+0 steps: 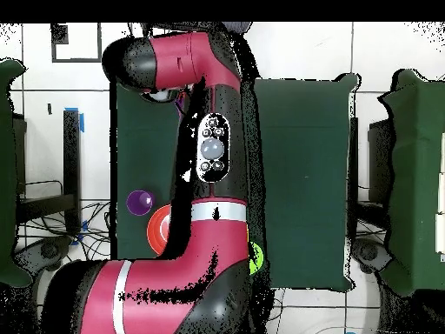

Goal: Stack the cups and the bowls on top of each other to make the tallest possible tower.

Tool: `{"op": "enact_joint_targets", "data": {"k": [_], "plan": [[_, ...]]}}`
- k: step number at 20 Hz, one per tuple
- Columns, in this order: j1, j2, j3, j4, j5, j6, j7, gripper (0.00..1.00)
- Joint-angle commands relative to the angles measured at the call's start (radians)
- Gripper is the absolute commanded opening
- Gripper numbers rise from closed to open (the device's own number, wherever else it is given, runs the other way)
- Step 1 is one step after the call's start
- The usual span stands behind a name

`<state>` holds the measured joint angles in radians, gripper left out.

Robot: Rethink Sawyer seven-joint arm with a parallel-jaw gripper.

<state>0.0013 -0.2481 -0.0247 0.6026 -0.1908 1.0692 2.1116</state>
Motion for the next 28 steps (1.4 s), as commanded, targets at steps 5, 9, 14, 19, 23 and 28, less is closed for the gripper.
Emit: {"op": "enact_joint_targets", "data": {"k": [5, 9, 14, 19, 23, 28], "plan": [[0.032, -0.038, -0.005, 0.168, 0.036, -0.046, 0.167, 0.00], [0.041, -0.034, -0.024, 0.169, 0.043, -0.053, 0.140, 1.00], [0.052, -0.024, -0.051, 0.145, 0.028, -0.036, 0.142, 1.00], [0.053, -0.017, -0.067, 0.134, 0.029, -0.041, 0.131, 1.00], [0.057, -0.007, -0.082, 0.120, 0.034, -0.042, 0.143, 1.00], [0.051, -0.022, -0.072, 0.126, 0.069, -0.032, 0.148, 1.00]]}}
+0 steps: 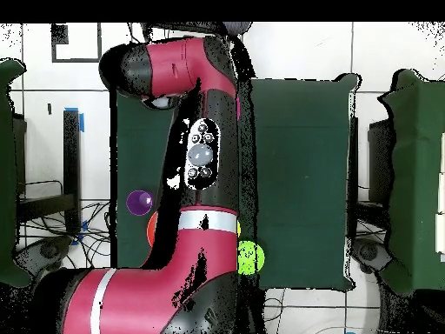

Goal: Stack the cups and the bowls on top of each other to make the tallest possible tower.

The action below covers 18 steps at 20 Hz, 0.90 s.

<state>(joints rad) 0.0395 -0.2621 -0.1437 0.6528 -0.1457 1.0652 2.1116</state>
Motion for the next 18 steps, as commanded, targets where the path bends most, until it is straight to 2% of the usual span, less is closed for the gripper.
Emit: {"op": "enact_joint_targets", "data": {"k": [1, 11, 18], "plan": [[0.013, -0.013, 0.046, 0.077, 0.030, -0.015, 0.146, 1.00], [0.011, -0.044, 0.042, 0.120, 0.096, 0.051, 0.130, 1.00], [0.006, -0.091, 0.033, 0.176, 0.108, 0.024, 0.083, 1.00]]}}
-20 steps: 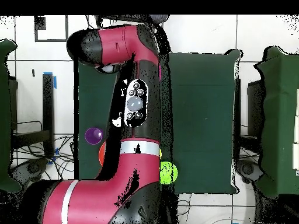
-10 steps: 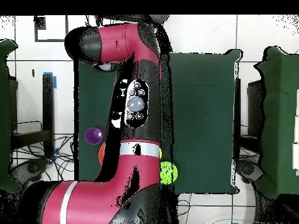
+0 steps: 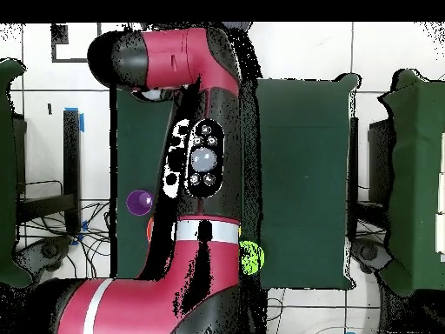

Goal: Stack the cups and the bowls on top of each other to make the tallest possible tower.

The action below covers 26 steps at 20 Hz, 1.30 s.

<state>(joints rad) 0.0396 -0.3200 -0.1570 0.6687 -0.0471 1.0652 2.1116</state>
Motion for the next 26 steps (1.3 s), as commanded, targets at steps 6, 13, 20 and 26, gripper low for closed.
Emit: {"op": "enact_joint_targets", "data": {"k": [6, 13, 20, 26], "plan": [[0.004, -0.073, 0.046, 0.281, 0.029, -0.057, 0.089, 1.00], [0.004, -0.108, 0.053, 0.433, 0.049, -0.180, 0.130, 1.00], [0.018, -0.153, 0.050, 0.603, 0.076, -0.290, 0.158, 1.00], [0.053, -0.159, 0.034, 0.680, 0.112, -0.350, 0.223, 1.00]]}}
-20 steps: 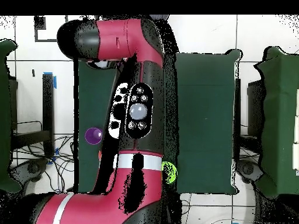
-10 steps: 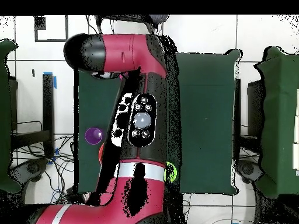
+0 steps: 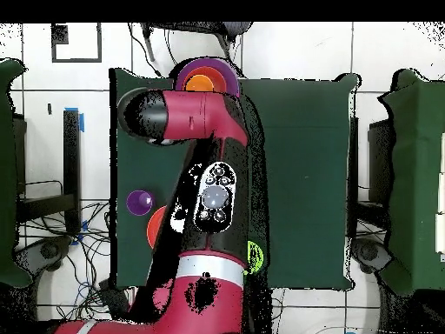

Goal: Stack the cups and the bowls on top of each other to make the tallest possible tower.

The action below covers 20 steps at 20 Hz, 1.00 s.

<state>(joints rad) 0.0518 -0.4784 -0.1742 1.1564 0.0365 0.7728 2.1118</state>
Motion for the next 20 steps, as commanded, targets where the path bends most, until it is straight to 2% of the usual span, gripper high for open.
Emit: {"op": "enact_joint_targets", "data": {"k": [1, 16, 20], "plan": [[0.048, 0.000, 0.046, 0.198, 0.034, -0.061, 0.231, 1.00], [0.160, 0.006, -0.023, 0.324, 0.145, -0.179, 0.325, 1.00], [0.188, 0.019, -0.019, 0.368, 0.176, -0.240, 0.346, 1.00]]}}
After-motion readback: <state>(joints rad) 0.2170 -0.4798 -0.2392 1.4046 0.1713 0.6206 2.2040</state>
